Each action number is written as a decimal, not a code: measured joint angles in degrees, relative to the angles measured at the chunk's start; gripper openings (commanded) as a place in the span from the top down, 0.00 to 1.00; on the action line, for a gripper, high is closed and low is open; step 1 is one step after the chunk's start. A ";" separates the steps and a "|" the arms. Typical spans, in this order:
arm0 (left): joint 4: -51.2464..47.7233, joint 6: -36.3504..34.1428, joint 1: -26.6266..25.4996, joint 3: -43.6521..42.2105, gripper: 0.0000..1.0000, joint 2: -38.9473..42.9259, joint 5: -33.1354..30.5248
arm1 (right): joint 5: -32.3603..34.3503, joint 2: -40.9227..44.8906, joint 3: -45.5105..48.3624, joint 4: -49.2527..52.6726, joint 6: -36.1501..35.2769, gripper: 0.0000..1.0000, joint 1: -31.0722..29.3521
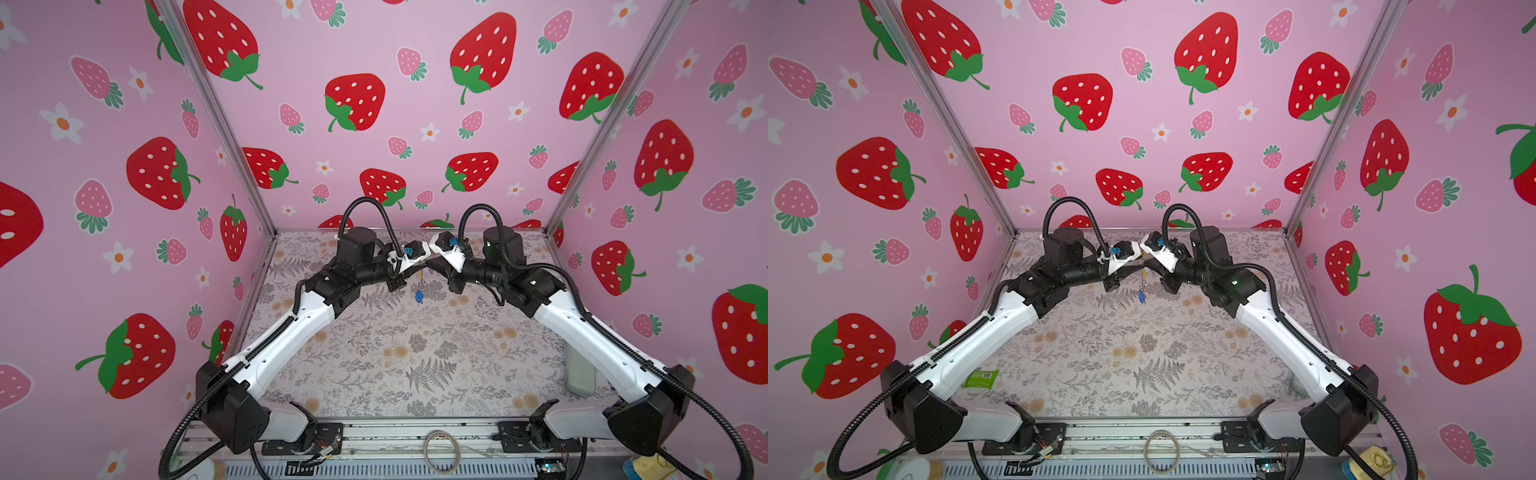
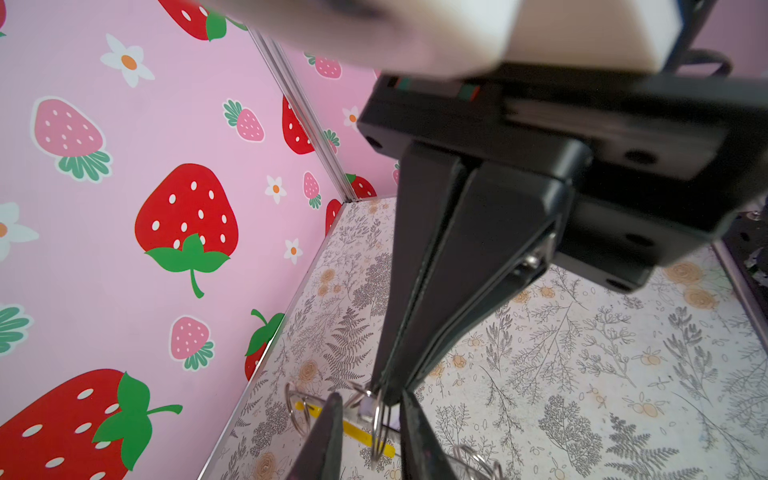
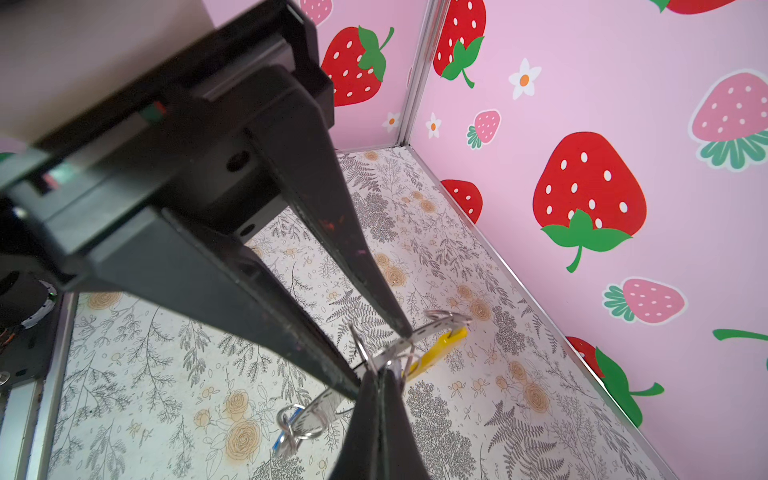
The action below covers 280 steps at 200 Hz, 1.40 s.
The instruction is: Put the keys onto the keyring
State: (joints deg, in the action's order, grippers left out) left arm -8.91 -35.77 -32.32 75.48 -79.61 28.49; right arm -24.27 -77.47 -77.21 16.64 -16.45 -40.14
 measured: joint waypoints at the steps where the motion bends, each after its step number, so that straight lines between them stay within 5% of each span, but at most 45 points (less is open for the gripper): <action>1: 0.00 0.00 0.00 0.00 0.75 0.00 0.00 | 0.04 -0.04 -0.09 0.09 0.02 1.00 -0.04; 37: -0.02 0.04 0.00 0.00 0.80 0.00 -0.07 | 1.25 -0.55 -1.14 1.18 0.15 1.00 -0.37; 115: 1.42 2.34 1.20 -0.02 0.69 0.02 0.74 | 1.68 -0.37 -0.79 0.50 0.22 1.00 -0.50; 228: 2.34 2.89 1.79 -0.15 0.75 0.09 1.68 | 1.84 -0.37 -0.50 0.24 1.86 1.00 -0.50; 280: 1.29 2.23 1.33 -0.15 0.93 0.07 1.68 | 1.99 -0.48 -0.57 0.44 1.92 1.00 -0.50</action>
State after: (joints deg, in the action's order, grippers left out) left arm -7.62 -33.54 -30.98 75.33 -79.55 30.17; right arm -22.28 -77.95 -77.78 17.08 -14.52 -40.64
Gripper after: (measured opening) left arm 0.117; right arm 0.039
